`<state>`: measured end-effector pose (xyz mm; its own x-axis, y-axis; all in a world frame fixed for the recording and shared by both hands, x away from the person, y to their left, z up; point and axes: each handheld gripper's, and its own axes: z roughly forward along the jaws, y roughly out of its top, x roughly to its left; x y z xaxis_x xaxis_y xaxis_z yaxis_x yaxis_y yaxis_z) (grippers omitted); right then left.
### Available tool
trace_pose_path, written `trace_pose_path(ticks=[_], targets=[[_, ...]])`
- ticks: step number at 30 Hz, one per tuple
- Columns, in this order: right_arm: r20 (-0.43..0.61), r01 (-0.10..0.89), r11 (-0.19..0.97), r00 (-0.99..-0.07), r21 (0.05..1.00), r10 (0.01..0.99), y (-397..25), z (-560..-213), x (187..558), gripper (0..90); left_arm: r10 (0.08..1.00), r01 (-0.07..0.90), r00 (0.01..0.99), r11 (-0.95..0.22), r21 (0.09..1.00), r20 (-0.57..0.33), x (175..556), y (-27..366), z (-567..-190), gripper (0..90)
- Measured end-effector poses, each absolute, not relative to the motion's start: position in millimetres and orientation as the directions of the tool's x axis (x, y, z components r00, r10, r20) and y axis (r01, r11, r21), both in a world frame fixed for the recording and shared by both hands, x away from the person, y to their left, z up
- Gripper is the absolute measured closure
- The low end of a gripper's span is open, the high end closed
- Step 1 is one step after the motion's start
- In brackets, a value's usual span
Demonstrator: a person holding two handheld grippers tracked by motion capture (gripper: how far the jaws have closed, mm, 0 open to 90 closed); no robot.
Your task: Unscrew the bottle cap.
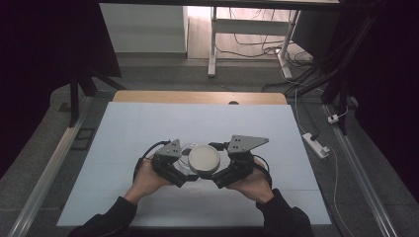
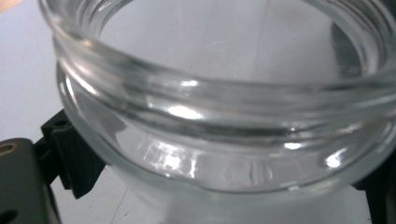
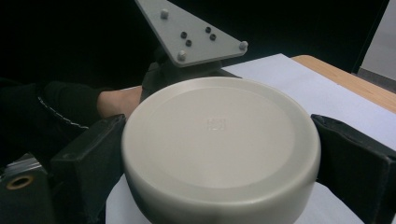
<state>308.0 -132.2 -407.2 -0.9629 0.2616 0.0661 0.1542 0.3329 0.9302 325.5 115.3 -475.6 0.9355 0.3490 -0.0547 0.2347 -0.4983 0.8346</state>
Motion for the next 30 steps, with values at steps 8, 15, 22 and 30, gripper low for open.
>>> trace_pose_path(ticks=[8,15,22,30], targets=[[0.053,0.146,0.337,-0.961,0.93,0.27,-132,-408,302,7.2,0.383,0.251,0.922,-0.478,0.842,-0.057,330,120,-472,7.7],[0.049,0.142,0.326,-0.959,0.934,0.279,-134,-409,296,7.2,0.408,0.257,0.912,-0.469,0.845,-0.051,336,124,-468,7.7],[0.048,0.145,0.316,-0.954,0.938,0.296,-138,-412,288,7.2,0.419,0.258,0.907,-0.462,0.848,-0.048,343,123,-466,7.7],[0.04,0.147,0.322,-0.948,0.935,0.315,-140,-420,283,7.2,0.424,0.259,0.904,-0.458,0.85,-0.047,352,121,-465,7.7]])
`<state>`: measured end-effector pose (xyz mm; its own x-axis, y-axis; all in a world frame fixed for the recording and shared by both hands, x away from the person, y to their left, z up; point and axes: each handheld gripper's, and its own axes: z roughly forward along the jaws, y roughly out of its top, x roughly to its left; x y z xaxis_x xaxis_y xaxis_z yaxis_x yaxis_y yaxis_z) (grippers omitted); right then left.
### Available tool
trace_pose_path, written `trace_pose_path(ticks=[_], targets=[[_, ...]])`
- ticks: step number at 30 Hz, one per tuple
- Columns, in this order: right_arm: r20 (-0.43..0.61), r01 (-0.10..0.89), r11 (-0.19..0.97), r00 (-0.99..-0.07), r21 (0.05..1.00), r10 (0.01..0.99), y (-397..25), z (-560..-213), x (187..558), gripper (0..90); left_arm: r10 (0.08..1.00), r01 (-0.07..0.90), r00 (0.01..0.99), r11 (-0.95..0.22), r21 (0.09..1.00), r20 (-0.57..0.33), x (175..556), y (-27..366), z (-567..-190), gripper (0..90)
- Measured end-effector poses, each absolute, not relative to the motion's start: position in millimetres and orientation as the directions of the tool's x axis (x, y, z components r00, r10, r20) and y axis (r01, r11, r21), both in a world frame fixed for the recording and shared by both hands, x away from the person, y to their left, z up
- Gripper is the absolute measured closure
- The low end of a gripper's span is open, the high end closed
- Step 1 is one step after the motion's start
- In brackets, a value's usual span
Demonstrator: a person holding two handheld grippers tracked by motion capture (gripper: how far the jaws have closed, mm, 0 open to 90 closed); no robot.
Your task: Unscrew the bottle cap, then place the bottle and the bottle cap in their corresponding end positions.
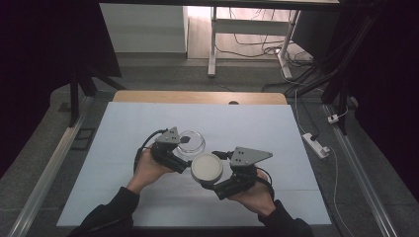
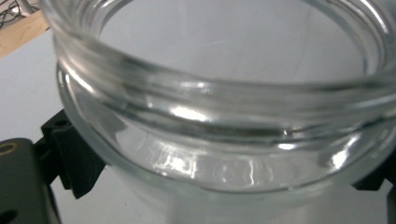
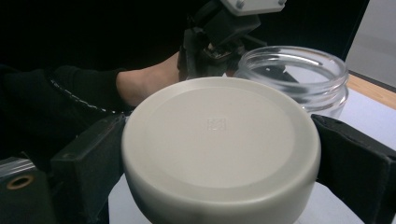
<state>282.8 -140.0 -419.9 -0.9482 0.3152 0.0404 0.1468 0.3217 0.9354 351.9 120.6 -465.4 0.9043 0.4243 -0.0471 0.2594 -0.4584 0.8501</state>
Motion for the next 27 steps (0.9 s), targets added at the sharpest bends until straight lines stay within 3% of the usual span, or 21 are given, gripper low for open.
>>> trace_pose_path(ticks=[27], targets=[[0.014,0.133,0.372,-0.951,0.919,0.308,-135,-461,277,7.1,0.447,0.26,0.894,-0.445,0.857,-0.039,378,111,-468,7.6]])
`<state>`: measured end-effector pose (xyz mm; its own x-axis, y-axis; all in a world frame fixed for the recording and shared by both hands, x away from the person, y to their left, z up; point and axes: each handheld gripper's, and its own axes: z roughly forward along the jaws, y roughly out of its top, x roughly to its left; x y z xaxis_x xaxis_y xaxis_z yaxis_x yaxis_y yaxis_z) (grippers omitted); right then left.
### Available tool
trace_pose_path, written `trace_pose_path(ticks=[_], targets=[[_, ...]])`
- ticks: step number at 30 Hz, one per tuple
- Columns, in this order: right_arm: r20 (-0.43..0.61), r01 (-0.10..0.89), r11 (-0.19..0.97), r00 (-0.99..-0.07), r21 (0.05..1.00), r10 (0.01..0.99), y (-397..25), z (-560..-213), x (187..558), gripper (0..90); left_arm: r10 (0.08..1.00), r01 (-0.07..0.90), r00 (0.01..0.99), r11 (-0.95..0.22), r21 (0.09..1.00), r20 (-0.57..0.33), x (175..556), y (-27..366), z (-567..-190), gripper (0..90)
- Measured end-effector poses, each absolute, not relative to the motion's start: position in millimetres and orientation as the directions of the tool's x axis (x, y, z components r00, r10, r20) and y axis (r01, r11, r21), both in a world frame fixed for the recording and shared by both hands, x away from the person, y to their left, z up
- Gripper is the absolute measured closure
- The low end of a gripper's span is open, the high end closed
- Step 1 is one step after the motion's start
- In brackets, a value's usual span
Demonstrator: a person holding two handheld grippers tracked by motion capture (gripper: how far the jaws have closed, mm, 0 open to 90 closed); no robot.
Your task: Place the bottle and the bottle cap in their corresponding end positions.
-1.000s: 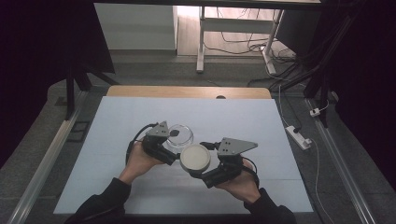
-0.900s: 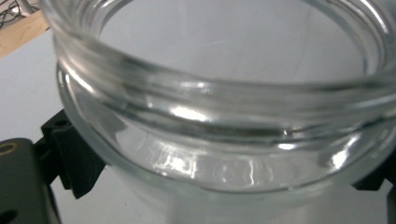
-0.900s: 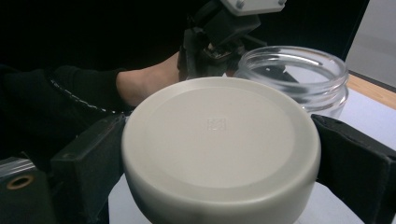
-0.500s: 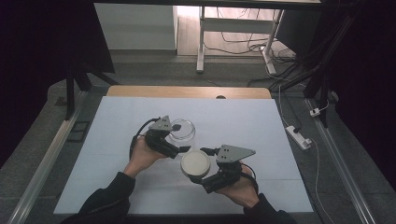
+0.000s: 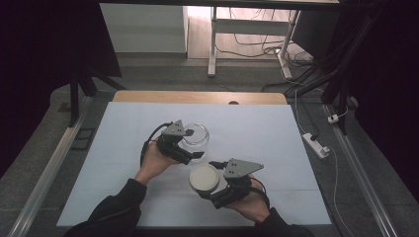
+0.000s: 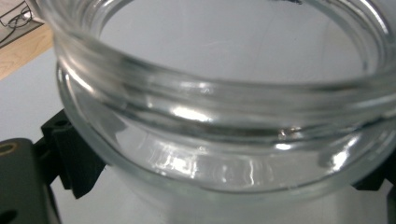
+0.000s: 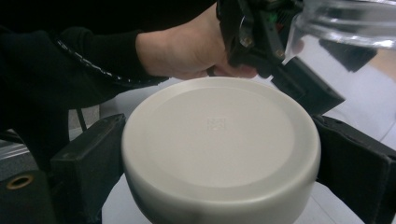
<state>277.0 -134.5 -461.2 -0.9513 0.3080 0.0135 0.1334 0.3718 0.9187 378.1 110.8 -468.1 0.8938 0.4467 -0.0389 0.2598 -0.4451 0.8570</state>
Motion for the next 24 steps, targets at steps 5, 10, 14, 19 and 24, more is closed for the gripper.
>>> trace_pose_path(ticks=[5,10,14,19,24], targets=[[0.013,0.133,0.378,-0.953,0.916,0.304,-131,-469,279,7.1,0.457,0.265,0.888,-0.44,0.858,-0.04,383,110,-471,7.7],[0.014,0.135,0.383,-0.953,0.914,0.303,-127,-479,283,7.1,0.461,0.267,0.886,-0.44,0.857,-0.039,387,108,-475,7.7],[0.018,0.143,0.388,-0.951,0.911,0.308,-125,-487,286,7.1,0.466,0.27,0.884,-0.447,0.853,-0.036,391,105,-481,7.6],[0.036,0.164,0.392,-0.949,0.905,0.312,-122,-497,290,7.1,0.476,0.277,0.879,-0.454,0.847,-0.033,394,103,-487,7.6],[0.032,0.168,0.413,-0.948,0.895,0.317,-120,-507,294,7.1,0.494,0.287,0.869,-0.449,0.846,-0.033,397,102,-496,7.6]])
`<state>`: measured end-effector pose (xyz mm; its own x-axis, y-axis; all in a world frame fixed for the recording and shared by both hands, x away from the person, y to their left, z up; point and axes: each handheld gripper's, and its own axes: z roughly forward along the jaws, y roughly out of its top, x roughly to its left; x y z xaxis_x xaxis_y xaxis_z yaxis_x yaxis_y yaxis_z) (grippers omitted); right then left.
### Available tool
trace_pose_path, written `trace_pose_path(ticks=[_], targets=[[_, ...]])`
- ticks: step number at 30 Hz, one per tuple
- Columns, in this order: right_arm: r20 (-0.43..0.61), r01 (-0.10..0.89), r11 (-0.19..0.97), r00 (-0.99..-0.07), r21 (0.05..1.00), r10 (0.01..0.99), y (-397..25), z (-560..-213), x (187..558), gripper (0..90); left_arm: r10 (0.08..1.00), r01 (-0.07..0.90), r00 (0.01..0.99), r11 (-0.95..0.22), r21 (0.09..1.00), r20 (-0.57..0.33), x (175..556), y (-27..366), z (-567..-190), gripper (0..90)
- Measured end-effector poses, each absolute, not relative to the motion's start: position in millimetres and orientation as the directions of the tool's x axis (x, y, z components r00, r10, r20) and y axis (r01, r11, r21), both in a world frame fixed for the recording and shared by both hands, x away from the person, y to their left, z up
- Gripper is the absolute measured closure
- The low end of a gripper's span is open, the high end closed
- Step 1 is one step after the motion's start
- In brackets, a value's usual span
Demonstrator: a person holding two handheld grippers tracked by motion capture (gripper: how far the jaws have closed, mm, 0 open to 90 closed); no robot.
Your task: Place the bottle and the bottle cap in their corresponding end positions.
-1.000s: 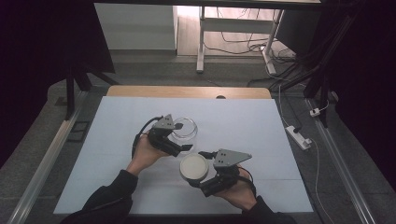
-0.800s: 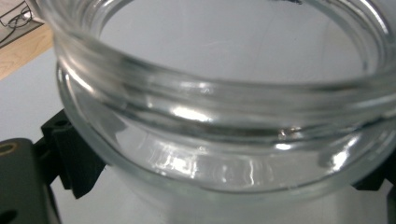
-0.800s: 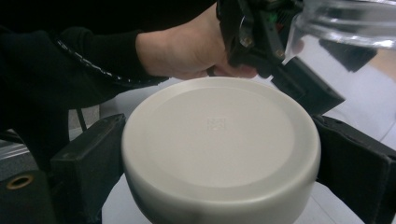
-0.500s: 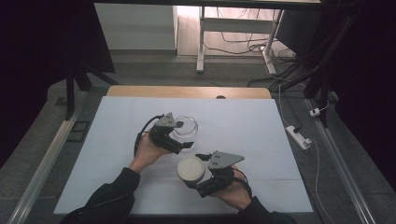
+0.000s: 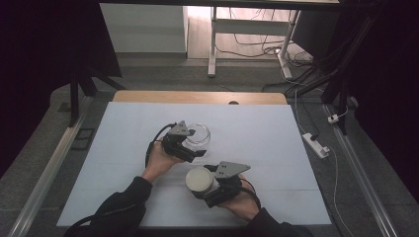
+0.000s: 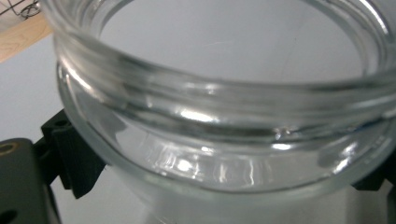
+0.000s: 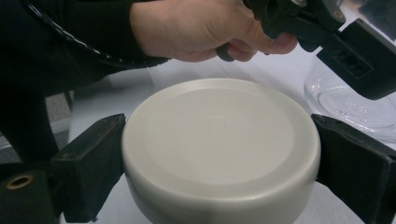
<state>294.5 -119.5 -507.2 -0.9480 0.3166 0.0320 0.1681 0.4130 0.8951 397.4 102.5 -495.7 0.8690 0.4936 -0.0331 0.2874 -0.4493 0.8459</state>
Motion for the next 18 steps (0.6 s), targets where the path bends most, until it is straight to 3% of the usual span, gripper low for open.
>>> trace_pose_path(ticks=[18], targets=[[0.023,0.189,0.481,-0.944,0.856,0.33,-111,-530,306,7.1,0.54,0.32,0.841,-0.438,0.84,-0.038,408,97,-514,7.6]])
